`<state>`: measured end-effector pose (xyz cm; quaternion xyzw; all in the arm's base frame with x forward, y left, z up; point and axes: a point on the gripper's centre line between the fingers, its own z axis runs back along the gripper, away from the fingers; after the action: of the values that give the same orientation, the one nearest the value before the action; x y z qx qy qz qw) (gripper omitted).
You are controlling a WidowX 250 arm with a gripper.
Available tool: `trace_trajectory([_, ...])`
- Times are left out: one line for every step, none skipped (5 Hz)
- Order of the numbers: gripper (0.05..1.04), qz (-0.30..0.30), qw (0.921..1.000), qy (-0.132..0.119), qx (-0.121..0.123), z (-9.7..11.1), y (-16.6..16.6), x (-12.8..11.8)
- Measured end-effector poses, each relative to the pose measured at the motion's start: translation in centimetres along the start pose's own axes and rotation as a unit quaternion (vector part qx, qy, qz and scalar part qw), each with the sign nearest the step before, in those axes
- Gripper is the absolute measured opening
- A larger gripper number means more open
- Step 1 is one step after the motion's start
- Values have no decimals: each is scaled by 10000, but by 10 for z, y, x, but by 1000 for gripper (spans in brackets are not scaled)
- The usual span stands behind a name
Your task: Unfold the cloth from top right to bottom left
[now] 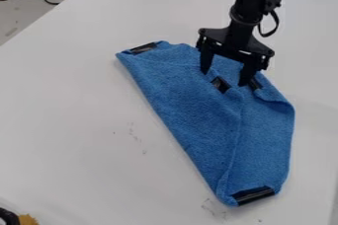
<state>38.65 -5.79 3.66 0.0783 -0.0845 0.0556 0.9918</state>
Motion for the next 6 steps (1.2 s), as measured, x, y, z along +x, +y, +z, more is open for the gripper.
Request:
trace_trajectory([1001,25,9999,-17,-135,-5,3,0])
trace_trajectory([1001,49,9998,-56,-193,-3,3,4])
trace_trajectory([1001,3,9997,-14,-235,-10,-1,8])
trace_trajectory([1001,-57,9995,64,-305,-20,-7,11])
trace_trajectory([949,-118,9992,105,-360,-25,-8,12])
trace_trajectory([666,-61,9992,71,-391,-26,-4,14])
